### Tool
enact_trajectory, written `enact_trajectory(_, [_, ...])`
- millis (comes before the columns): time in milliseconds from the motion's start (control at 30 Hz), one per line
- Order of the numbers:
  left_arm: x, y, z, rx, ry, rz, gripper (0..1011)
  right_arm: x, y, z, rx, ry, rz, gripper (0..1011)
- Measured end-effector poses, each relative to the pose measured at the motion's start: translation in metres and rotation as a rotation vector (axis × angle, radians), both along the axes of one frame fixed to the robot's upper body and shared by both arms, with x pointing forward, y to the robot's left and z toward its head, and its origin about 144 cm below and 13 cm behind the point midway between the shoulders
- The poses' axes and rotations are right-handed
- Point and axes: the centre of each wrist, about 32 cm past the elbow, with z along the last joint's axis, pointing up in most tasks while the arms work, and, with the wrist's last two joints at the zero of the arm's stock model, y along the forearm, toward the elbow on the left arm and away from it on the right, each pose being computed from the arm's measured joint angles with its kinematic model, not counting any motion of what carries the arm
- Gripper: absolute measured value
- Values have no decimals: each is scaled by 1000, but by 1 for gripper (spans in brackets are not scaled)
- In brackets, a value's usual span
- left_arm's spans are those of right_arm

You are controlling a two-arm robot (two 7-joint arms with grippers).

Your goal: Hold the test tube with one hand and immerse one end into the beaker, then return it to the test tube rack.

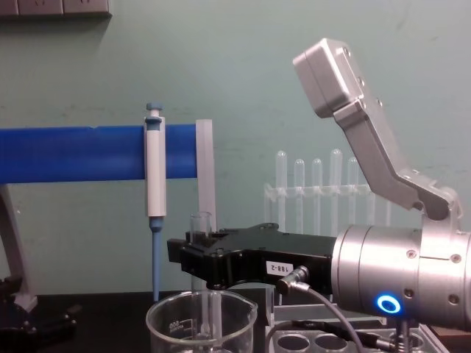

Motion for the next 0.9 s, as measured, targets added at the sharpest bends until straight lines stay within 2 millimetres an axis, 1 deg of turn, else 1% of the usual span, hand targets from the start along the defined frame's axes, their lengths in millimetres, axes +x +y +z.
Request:
enact_trajectory(400, [0,0,0,0,0,0,1000,0,0,1,0,-2,0,224])
enact_trajectory(533, [0,0,0,0,0,0,1000,-1,-1,6,-1,-11,7,224])
enact_trajectory(733, [0,0,0,0,0,0,1000,-1,-1,20,-5,-28,21,224])
enact_trajectory(800, [0,0,0,0,0,0,1000,-1,-1,20,-5,-28,21,224])
enact_trajectory(833, [0,0,0,0,0,0,1000,0,-1,25,-7,-36,23,225])
enact_trajectory(900, [0,0,0,0,0,0,1000,0,-1,25,-6,-36,23,224])
